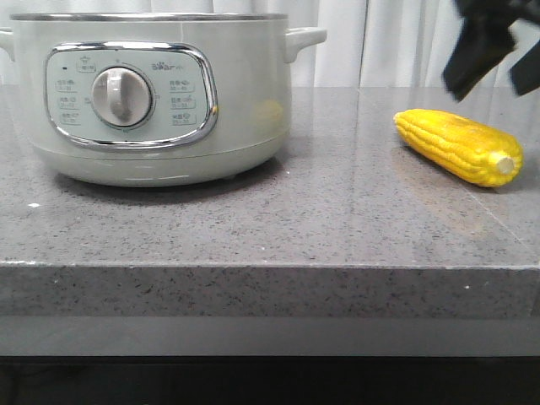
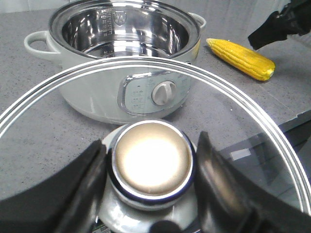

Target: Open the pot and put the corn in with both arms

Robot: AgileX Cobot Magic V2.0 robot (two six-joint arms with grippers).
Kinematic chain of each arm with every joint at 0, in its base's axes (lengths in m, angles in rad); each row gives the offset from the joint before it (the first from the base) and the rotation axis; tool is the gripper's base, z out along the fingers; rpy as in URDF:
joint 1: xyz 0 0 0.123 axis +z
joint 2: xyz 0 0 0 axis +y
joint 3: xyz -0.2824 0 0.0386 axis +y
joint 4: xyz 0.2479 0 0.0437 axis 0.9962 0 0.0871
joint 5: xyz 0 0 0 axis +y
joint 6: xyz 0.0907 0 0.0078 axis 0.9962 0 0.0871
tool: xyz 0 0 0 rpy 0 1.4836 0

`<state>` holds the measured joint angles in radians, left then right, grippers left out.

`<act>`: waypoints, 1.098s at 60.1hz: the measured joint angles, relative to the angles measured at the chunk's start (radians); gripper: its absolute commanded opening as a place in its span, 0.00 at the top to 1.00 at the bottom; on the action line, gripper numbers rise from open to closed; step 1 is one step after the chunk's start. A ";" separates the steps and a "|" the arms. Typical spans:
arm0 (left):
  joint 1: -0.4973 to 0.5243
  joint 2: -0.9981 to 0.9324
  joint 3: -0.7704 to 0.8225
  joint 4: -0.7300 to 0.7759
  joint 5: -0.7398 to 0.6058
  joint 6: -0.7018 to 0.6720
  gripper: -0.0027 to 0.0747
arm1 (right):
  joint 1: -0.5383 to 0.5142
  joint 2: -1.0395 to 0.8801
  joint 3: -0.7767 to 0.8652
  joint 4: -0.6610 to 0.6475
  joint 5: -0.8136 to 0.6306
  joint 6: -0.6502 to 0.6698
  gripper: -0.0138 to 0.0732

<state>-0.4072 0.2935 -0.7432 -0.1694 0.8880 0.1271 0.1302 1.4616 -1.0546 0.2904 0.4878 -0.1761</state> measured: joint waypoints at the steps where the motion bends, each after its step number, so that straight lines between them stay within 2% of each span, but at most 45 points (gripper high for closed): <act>1: 0.000 0.000 0.000 0.000 0.000 0.000 0.68 | 0.002 0.018 -0.009 0.000 0.000 0.000 0.21; 16: 0.000 0.000 0.000 0.000 0.000 0.000 0.68 | 0.023 0.136 -0.047 0.002 0.001 0.000 0.24; 28: 0.000 0.000 0.000 0.000 0.000 0.000 0.68 | 0.023 0.146 -0.053 0.002 0.001 0.000 0.46; 36: 0.000 0.000 0.000 0.000 0.000 0.000 0.68 | 0.023 0.146 -0.054 0.002 0.001 0.000 0.54; 52: 0.000 0.000 0.000 0.000 0.000 0.000 0.68 | 0.023 0.084 -0.116 0.002 0.001 -0.003 0.55; 66: 0.000 0.000 0.000 0.000 0.000 0.000 0.68 | 0.091 0.069 -0.365 0.002 0.048 -0.014 0.55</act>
<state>-0.4072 0.2935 -0.7432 -0.1694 0.8880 0.1271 0.2208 1.5302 -1.4197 0.2928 0.5362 -0.1902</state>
